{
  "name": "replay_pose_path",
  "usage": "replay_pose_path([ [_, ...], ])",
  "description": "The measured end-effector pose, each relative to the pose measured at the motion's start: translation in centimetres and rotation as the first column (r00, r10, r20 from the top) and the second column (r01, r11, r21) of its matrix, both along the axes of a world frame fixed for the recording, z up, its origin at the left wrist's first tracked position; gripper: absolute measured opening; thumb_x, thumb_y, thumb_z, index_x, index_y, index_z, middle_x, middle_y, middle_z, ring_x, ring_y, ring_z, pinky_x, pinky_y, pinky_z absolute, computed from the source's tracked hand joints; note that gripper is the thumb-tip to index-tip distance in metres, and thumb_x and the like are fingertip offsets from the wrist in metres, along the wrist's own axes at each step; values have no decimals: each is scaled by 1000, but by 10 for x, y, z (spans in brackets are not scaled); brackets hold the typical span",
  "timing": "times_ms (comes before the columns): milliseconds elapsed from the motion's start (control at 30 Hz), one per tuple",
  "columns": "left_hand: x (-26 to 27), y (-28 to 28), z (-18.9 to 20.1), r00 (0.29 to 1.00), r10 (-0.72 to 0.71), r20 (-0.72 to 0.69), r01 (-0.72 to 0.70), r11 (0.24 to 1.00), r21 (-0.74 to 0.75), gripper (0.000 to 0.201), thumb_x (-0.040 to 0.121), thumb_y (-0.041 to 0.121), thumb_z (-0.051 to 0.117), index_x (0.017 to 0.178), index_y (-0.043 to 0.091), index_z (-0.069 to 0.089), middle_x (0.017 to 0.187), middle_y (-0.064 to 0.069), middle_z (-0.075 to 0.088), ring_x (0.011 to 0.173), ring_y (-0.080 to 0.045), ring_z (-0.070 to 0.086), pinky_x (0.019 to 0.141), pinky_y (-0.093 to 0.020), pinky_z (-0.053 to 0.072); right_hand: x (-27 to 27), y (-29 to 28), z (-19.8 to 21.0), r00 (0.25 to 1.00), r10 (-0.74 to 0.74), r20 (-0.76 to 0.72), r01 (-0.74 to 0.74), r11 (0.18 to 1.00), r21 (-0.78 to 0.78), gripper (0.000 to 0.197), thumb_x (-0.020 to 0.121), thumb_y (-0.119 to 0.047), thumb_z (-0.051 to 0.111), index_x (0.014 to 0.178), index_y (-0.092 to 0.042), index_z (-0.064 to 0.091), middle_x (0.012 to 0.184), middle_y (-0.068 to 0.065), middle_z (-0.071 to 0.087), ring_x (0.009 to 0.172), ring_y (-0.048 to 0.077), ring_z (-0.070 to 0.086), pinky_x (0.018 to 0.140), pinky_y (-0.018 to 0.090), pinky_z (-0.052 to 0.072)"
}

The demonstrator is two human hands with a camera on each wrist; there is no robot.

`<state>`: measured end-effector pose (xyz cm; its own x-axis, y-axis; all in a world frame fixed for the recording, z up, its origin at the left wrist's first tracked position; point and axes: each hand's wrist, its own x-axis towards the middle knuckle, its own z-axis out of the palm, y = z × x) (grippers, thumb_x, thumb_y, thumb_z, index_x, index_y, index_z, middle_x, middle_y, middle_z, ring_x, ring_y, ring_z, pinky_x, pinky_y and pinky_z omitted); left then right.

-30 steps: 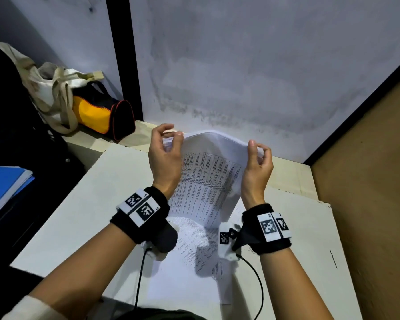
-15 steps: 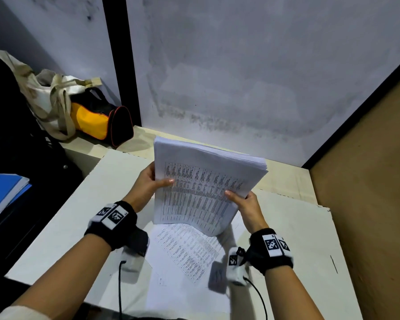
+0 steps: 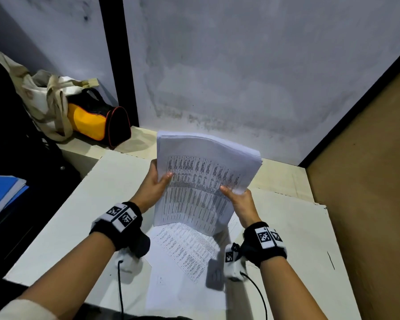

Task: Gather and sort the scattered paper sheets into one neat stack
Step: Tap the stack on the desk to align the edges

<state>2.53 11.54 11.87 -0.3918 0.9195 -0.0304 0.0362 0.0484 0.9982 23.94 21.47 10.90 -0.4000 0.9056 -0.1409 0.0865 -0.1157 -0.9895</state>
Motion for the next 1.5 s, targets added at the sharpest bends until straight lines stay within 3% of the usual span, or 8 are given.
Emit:
replay_pose_path([
  [200, 0, -1, 8, 996, -61, -61, 61, 998, -13, 42, 94, 21, 47, 133, 12, 35, 126, -4, 54, 118, -20, 53, 100, -38, 45, -5, -3, 4, 984, -178, 30, 177, 984, 32, 5, 83, -13, 65, 81, -17, 63, 83, -1, 66, 74, 9, 63, 74, 23, 49],
  [333, -3, 3, 25, 988, -149, -26, 147, 988, -54, 12, 84, 13, 59, 96, 12, 60, 84, 5, 71, 78, -7, 65, 72, -21, 55, 4, 7, 27, 980, -192, -48, 193, 981, 18, 14, 83, -16, 66, 92, -5, 63, 78, 2, 67, 74, 15, 65, 71, 22, 51],
  [467, -9, 0, 32, 984, -177, -28, 175, 983, -59, 48, 74, 29, 71, 98, -12, 59, 90, -38, 58, 81, -30, 56, 77, -51, 49, 4, 9, 49, 971, -133, -197, 123, 991, -61, 23, 71, -27, 72, 86, -13, 61, 72, -5, 67, 67, 4, 65, 64, 17, 50],
  [600, -24, -7, 28, 996, -17, -83, 9, 995, -94, 44, 65, 38, 71, 84, -1, 62, 79, -23, 58, 74, -28, 53, 69, -42, 44, 19, 5, 29, 990, -21, 138, 50, 976, -213, 27, 89, -30, 59, 111, -14, 55, 87, -2, 66, 65, 11, 60, 50, 19, 47],
  [800, -85, -42, 3, 958, 230, -170, -254, 957, -137, 25, 84, 20, 65, 89, -4, 62, 77, -18, 56, 71, -27, 53, 65, -39, 46, 70, -39, -82, 645, 91, 758, 308, 878, -367, 78, 74, -48, 71, 131, -1, 46, 136, 19, 49, 120, 34, 50, 103, 38, 41],
  [967, -108, -63, -14, 943, 267, -200, -303, 936, -177, 30, 85, 16, 63, 92, -12, 59, 75, -15, 50, 65, -22, 43, 55, -31, 36, 19, -82, -92, 353, 3, 936, 408, 899, -157, 108, 61, -68, 67, 133, -1, 24, 134, 22, 29, 120, 40, 39, 96, 44, 40],
  [1333, -127, -82, -31, 948, 246, -204, -291, 928, -233, 26, 84, 21, 65, 79, -3, 58, 68, -15, 48, 59, -24, 45, 57, -37, 41, -13, -90, -106, 320, 49, 946, 403, 897, -183, 76, 62, -60, 74, 110, -6, 51, 120, 16, 40, 114, 32, 39, 89, 36, 39],
  [1500, -130, -82, -34, 946, 265, -187, -304, 926, -225, 39, 81, 25, 67, 90, -12, 57, 75, -16, 52, 64, -26, 48, 59, -39, 43, -16, -91, -111, 386, 29, 922, 351, 920, -176, 81, 83, -44, 63, 145, -25, 13, 141, 21, 23, 119, 34, 38, 86, 34, 35],
])
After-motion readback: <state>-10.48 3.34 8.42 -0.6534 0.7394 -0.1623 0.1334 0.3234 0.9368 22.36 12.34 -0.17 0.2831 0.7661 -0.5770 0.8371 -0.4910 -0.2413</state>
